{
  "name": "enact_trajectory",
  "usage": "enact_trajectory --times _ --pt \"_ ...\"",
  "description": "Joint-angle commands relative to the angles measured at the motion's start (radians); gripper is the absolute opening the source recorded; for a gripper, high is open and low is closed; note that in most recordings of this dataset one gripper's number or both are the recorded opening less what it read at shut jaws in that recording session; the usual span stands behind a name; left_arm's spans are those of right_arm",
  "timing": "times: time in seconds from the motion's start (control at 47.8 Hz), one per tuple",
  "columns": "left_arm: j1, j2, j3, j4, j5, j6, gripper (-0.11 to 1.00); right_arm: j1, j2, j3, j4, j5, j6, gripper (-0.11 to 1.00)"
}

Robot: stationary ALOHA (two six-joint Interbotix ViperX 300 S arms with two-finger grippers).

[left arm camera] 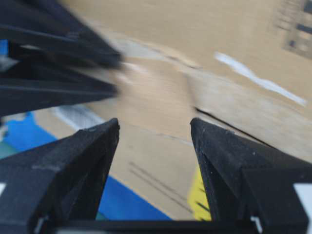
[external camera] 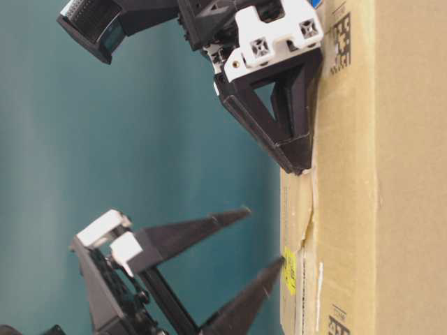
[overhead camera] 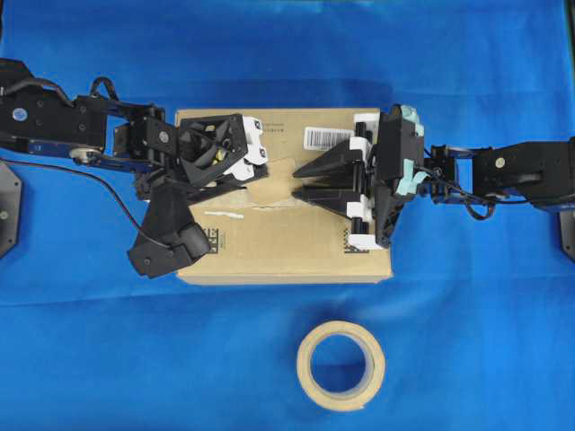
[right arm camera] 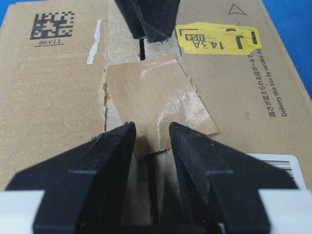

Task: Apply tape along the seams of the closed cardboard box to seal it securely.
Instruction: 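Press the tape onto the seam with the right gripper tip while left holds, then release the tape with the left gripper and bring both grippers together on it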

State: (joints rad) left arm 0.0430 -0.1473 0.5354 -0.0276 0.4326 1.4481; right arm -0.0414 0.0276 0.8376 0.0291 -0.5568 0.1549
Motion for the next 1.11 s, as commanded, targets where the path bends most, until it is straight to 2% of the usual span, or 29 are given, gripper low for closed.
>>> enact_trajectory --times 0.0,0.126,0.272,0.439,0.565,0.649,0.732,0.795,0.963,1.088 --pt "-0.005 -0.034 0.006 -0.009 -0.08 -0.021 0.57 0.005 -0.011 -0.005 0.003 -0.003 -0.002 0.38" --pt "-0.008 -0.058 0.041 -0.017 -0.207 -0.138 0.56 0.005 -0.011 -0.005 0.002 -0.003 -0.002 0.38" --pt "-0.008 -0.074 0.087 -0.017 -0.35 -0.408 0.56 0.005 -0.011 -0.006 0.003 -0.003 -0.002 0.38" --pt "-0.005 -0.061 0.12 -0.017 -0.449 -0.736 0.54 0.005 -0.011 -0.009 0.003 -0.006 -0.002 0.38" --pt "0.002 -0.051 0.143 -0.015 -0.512 -0.965 0.45 0.005 -0.011 -0.009 0.003 -0.008 -0.002 0.38" --pt "0.005 -0.048 0.167 -0.015 -0.568 -1.071 0.36 0.005 -0.011 -0.011 0.003 -0.008 -0.002 0.38" --pt "0.008 -0.04 0.196 -0.014 -0.63 -1.158 0.27 0.003 -0.015 -0.012 0.002 -0.008 -0.002 0.38" --pt "0.011 -0.037 0.219 -0.014 -0.666 -1.2 0.2 0.0 -0.026 -0.015 0.002 -0.008 -0.002 0.38" --pt "0.006 -0.044 0.258 -0.014 -0.724 -1.239 0.02 -0.014 -0.067 -0.017 0.003 -0.008 -0.014 0.38" --pt "0.005 -0.038 0.259 -0.014 -0.744 -1.281 0.01 -0.034 -0.081 -0.025 0.002 -0.014 -0.014 0.37"
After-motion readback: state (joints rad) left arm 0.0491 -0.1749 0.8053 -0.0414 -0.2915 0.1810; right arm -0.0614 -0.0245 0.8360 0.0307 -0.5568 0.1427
